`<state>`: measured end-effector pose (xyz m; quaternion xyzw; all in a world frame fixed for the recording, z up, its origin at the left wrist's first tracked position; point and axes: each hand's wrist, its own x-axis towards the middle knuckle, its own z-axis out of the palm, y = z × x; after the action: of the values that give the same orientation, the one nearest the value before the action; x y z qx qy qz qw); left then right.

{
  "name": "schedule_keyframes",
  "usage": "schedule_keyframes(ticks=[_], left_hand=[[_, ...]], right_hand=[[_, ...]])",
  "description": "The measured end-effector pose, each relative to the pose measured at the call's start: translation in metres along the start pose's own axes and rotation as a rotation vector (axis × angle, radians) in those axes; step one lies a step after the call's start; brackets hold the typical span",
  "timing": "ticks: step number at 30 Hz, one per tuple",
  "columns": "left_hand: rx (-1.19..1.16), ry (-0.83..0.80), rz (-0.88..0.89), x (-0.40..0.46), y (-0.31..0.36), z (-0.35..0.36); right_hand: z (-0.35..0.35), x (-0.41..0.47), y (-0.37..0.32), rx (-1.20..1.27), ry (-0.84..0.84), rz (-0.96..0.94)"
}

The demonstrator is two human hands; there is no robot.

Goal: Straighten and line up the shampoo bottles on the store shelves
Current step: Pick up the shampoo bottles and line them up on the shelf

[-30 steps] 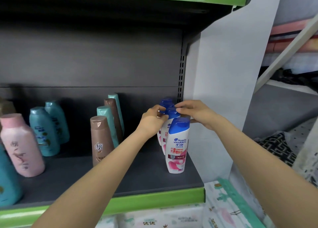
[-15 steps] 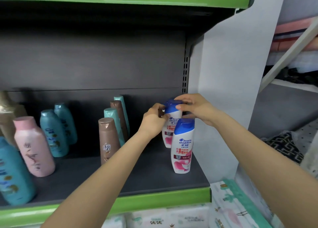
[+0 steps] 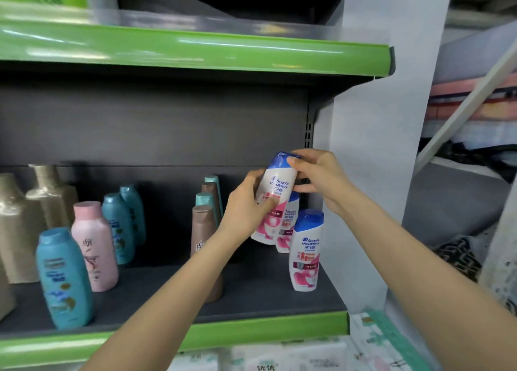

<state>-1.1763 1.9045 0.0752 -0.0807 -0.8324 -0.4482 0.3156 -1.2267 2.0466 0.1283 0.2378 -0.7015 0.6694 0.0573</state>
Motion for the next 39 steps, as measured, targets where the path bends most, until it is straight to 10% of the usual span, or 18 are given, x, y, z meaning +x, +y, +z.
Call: schedule_keyframes(ticks=[14,24,39], left_hand=[[0.268,-0.017,0.086,-0.059,-0.019,-0.014],[-0.315,-0.234,-0.069,-0.074,-0.015,-0.026],[-0.070,-0.156,-0.004,-0.093,-0.026,-0.045]], right_hand=[[0.023,-0.048,0.018,0.150,0.153,0.092],[0.014,-0.069,0.036,0.339,-0.253,0.113],[0.018,-0.072,0.039,0.201,0.092,0.190]])
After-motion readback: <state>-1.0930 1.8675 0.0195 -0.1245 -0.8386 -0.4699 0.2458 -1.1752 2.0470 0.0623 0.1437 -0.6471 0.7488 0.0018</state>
